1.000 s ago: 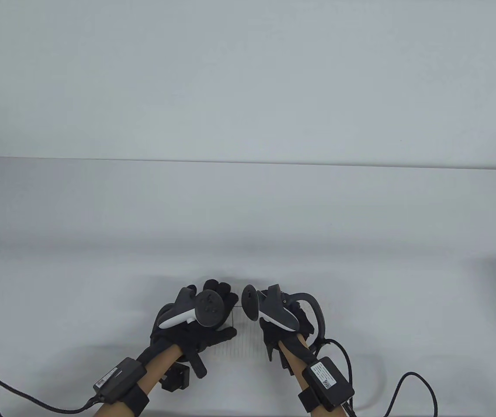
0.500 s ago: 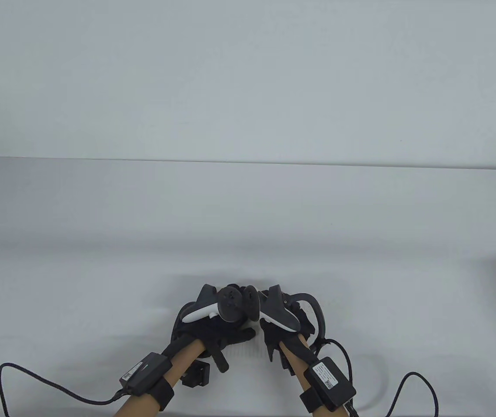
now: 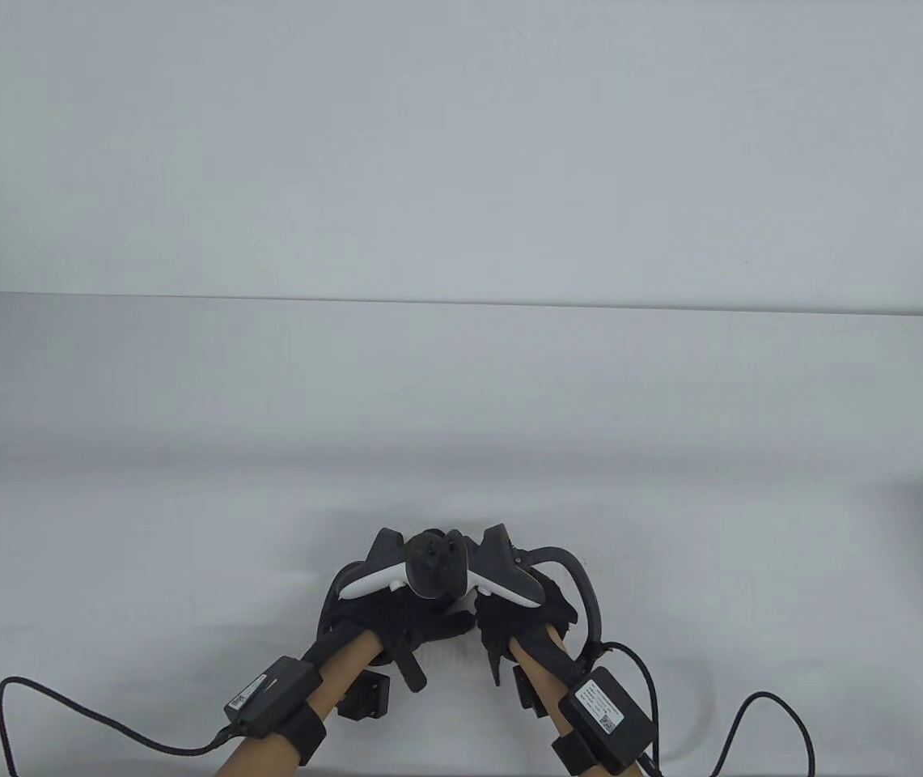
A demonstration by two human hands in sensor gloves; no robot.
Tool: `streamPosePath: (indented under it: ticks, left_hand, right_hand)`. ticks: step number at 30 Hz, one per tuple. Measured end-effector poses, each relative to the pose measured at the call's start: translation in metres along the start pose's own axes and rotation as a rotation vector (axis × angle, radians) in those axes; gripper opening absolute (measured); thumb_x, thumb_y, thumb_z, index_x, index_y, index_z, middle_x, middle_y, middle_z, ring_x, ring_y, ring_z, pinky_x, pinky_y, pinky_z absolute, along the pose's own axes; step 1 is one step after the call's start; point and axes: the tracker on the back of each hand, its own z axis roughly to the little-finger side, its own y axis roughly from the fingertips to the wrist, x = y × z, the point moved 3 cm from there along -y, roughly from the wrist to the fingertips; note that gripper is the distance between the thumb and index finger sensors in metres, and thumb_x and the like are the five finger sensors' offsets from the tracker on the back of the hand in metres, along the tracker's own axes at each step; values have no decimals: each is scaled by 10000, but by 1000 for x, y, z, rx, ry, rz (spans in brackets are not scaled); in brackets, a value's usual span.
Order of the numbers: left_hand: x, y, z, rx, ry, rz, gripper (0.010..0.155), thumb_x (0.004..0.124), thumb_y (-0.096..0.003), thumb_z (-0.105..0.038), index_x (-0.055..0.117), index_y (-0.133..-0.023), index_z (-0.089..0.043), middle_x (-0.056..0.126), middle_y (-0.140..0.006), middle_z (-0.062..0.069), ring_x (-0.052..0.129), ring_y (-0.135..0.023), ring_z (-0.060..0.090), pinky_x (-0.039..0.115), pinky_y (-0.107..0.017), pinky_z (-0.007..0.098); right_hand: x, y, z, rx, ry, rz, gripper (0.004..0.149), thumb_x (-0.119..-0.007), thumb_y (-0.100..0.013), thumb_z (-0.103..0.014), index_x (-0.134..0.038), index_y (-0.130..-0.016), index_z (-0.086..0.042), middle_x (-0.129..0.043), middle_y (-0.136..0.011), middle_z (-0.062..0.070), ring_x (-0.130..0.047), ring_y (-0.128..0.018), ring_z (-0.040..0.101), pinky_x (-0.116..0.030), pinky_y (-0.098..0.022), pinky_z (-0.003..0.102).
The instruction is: Apply wax crayon on paper
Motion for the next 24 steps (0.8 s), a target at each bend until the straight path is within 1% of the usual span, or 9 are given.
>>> streamPosePath:
  ticks: [7, 11, 14, 16, 19, 21, 24]
  left_hand:
    - [0, 0, 0, 4, 7, 7, 756, 494, -578, -602, -66, -1064, -456, -201, -1117, -208, -254, -1051, 116, -193, -691, 527]
    - [1, 0, 0, 8, 14, 13, 756, 489, -580, -602, -74, -1062, -453, -209, -1112, -208, -263, -1046, 116, -199, -686, 526]
    - [1, 0, 1, 18, 33, 4, 754, 493, -580, -598, -68, -1065, -460, -210, -1114, -216, -270, -1046, 102, -217, -682, 514]
    - [-2, 3, 4, 21, 59, -20, 758, 530, -579, -578, -29, -1078, -464, -185, -1131, -202, -259, -1053, 107, -228, -683, 495]
    - [-12, 20, 15, 51, 34, -33, 788, 562, -575, -577, -26, -1085, -452, -197, -1128, -197, -275, -1043, 111, -224, -680, 498]
    - [-10, 29, 25, 39, 13, 10, 844, 586, -565, -595, -72, -1070, -441, -227, -1117, -180, -292, -1031, 124, -218, -682, 506]
    - [-1, 32, 39, 2, -11, 80, 894, 616, -550, -613, -93, -1064, -429, -235, -1111, -167, -291, -1029, 133, -213, -686, 509]
  right_hand:
    - [-5, 5, -6, 31, 12, -130, 400, -716, -537, -205, -741, -924, -105, -878, -774, 162, -932, -467, 132, -831, -382, 345]
    - [-7, 5, -4, 41, -2, -165, 399, -715, -538, -206, -741, -924, -108, -877, -773, 161, -930, -470, 131, -830, -385, 345]
    - [-7, 5, -4, 42, 0, -158, 397, -713, -539, -208, -742, -923, -112, -875, -776, 158, -929, -475, 131, -829, -388, 345]
    - [-7, 6, -5, 41, 6, -150, 396, -710, -540, -210, -740, -923, -115, -873, -779, 154, -927, -478, 130, -827, -390, 346]
    - [-8, 7, -5, 45, 20, -141, 397, -705, -542, -211, -732, -926, -117, -866, -785, 151, -923, -485, 131, -824, -396, 347]
    - [-9, 8, -5, 48, 25, -137, 397, -700, -543, -211, -724, -929, -124, -858, -792, 149, -918, -490, 133, -820, -401, 348]
    - [-9, 9, -6, 48, 33, -132, 396, -698, -543, -212, -719, -930, -129, -855, -794, 148, -916, -491, 132, -817, -402, 348]
